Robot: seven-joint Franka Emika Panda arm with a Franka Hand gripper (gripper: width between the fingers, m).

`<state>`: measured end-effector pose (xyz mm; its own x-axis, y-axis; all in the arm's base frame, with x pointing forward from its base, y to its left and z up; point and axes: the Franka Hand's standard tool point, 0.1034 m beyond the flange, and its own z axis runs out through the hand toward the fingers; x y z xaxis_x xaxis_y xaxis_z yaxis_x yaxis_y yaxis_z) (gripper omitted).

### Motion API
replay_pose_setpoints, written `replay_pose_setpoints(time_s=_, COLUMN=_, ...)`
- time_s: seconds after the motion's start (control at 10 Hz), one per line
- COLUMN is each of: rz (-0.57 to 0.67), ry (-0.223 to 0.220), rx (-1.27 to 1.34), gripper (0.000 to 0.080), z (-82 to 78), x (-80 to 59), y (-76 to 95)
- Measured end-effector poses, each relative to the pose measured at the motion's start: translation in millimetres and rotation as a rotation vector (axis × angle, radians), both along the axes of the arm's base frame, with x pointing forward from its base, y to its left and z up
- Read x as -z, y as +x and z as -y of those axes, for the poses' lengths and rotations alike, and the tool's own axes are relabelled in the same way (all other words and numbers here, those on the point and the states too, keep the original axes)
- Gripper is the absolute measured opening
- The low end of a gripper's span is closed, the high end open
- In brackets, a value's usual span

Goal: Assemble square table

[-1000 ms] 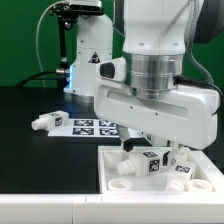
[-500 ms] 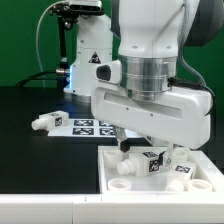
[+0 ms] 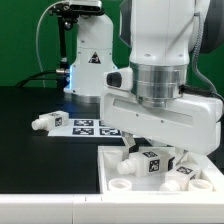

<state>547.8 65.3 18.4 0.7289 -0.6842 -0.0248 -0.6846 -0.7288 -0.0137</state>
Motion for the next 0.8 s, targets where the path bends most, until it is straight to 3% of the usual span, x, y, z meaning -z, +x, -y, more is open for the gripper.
replay_pose_setpoints(time_s=0.1, rz=0.000, ry=0.000, rx=0.000, gripper=0.0519, z=-0.1, x=0.1, y=-0.1)
replay_pose_setpoints(time_s=0.2, rz=0.000, ry=0.000, rx=-0.001, gripper=0.0519, z=-0.1, x=0.2, y=-0.1)
replay_pose_setpoints(time_s=0.4, rz=0.000, ry=0.000, rx=-0.001, gripper=0.0282, z=-0.1, x=0.2, y=0.0)
replay_pose_setpoints(time_s=0.6, rz=-0.006, ry=0.001, rx=-0.014, gripper=0.0282, z=2.0, x=-3.3, y=1.4)
replay_pose_setpoints(time_s=0.8, rz=0.010, ry=0.008, rx=-0.061, gripper=0.0282, z=16.2, x=-29.6, y=9.2)
